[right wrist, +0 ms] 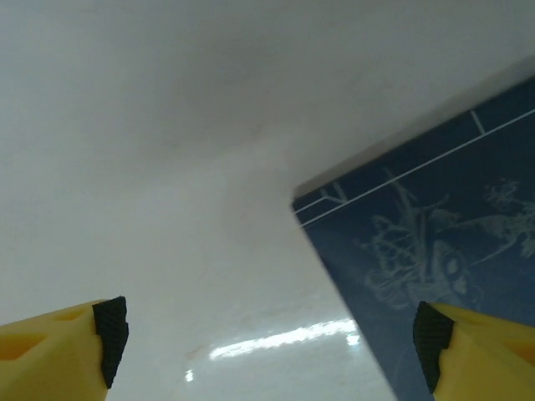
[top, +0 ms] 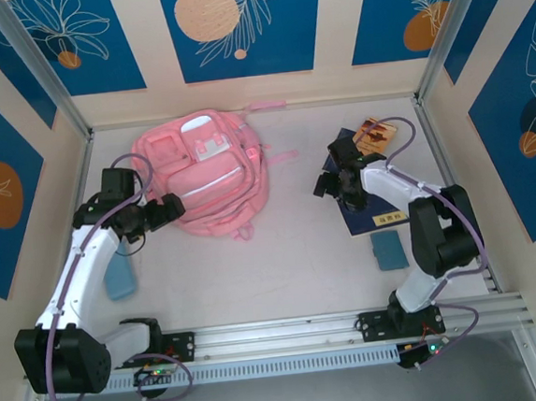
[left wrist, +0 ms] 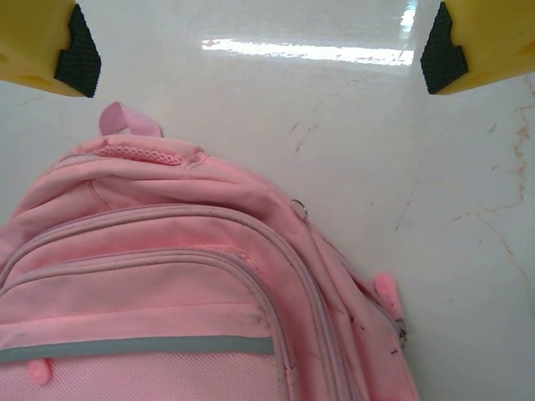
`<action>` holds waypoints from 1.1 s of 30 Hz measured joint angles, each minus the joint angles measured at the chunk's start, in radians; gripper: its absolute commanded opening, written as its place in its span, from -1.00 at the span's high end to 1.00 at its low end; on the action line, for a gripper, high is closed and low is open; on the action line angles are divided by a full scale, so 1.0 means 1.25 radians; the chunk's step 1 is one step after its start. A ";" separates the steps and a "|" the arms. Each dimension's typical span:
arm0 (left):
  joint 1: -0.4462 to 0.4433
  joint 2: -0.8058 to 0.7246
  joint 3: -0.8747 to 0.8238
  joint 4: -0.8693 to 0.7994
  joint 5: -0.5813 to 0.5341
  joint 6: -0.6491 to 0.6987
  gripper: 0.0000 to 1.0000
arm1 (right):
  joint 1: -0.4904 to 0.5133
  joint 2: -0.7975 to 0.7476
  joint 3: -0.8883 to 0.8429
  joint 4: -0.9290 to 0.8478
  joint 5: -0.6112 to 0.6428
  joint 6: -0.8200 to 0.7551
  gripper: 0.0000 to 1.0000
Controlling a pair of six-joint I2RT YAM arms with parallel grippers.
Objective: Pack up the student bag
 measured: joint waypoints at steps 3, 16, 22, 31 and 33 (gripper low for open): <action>0.000 0.000 -0.004 0.010 0.007 0.002 -1.00 | -0.010 0.051 0.009 -0.013 0.006 -0.015 -0.83; 0.000 0.002 -0.034 0.044 0.066 0.006 -1.00 | -0.002 0.064 -0.009 0.004 0.004 -0.049 -0.81; 0.000 0.004 -0.044 0.055 0.082 0.006 -1.00 | 0.049 0.029 -0.047 0.026 -0.031 -0.053 -0.80; 0.000 0.034 -0.055 0.089 0.115 0.005 -1.00 | 0.168 -0.094 -0.176 0.043 -0.106 0.013 -0.78; 0.000 0.040 -0.058 0.097 0.123 0.003 -1.00 | 0.203 -0.121 -0.201 0.040 -0.113 0.038 -0.77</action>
